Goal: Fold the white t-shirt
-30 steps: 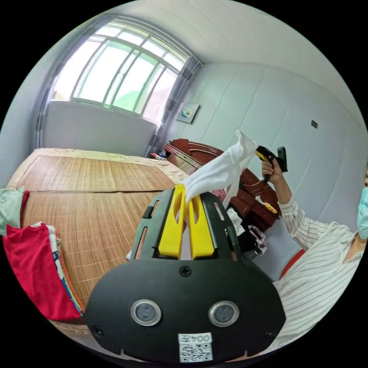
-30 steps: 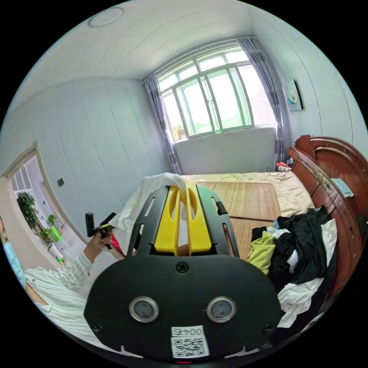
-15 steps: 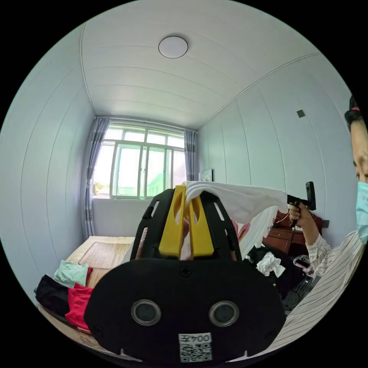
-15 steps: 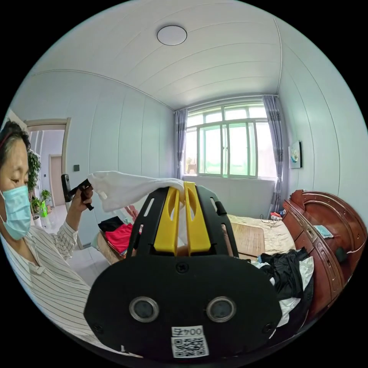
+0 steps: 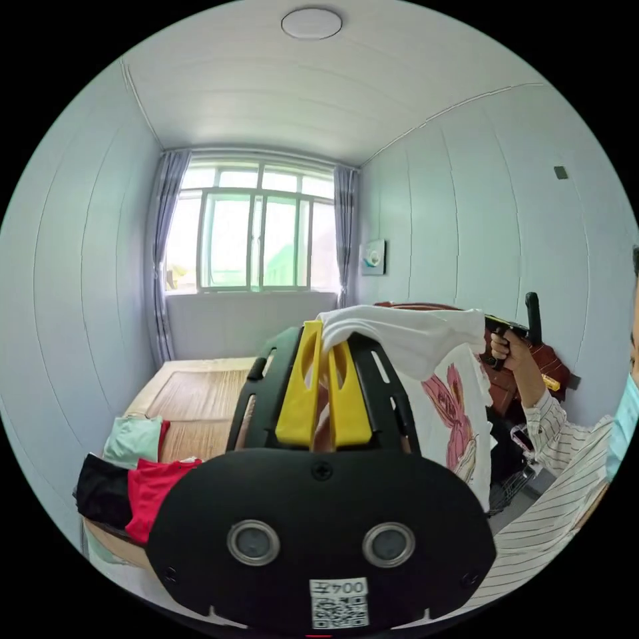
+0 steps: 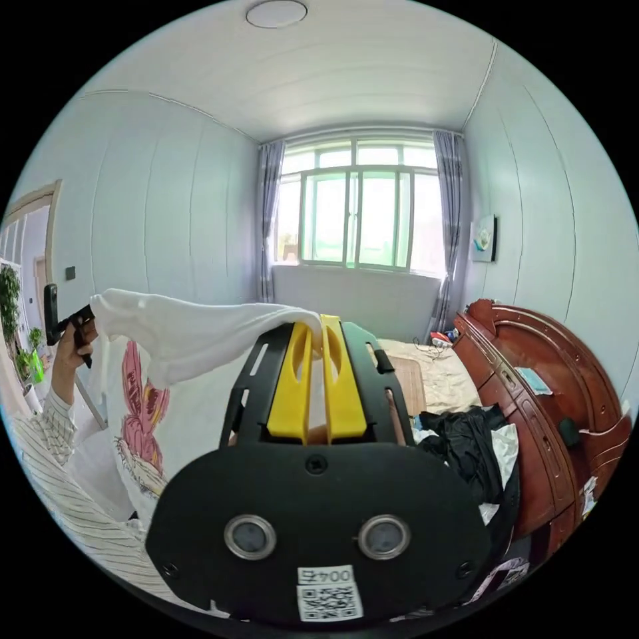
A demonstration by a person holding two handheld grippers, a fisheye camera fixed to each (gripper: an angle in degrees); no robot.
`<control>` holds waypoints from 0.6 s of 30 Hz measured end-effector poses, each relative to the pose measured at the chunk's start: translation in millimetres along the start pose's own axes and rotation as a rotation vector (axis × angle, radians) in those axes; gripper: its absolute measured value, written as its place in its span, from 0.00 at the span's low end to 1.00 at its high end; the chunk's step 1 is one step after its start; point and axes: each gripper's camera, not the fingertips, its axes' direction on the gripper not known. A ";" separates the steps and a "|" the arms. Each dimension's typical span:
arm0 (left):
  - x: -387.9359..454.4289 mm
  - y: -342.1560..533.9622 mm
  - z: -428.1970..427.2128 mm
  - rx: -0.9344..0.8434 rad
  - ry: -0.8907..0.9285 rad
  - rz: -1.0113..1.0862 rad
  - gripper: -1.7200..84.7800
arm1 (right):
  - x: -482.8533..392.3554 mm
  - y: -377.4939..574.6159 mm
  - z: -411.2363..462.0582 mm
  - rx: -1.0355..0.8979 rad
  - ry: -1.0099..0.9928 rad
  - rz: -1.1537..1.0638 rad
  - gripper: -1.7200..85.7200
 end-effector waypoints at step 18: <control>-210.9 471.5 724.0 -0.812 0.001 -0.517 0.04 | 117.0 188.5 619.1 -0.736 0.176 0.221 0.09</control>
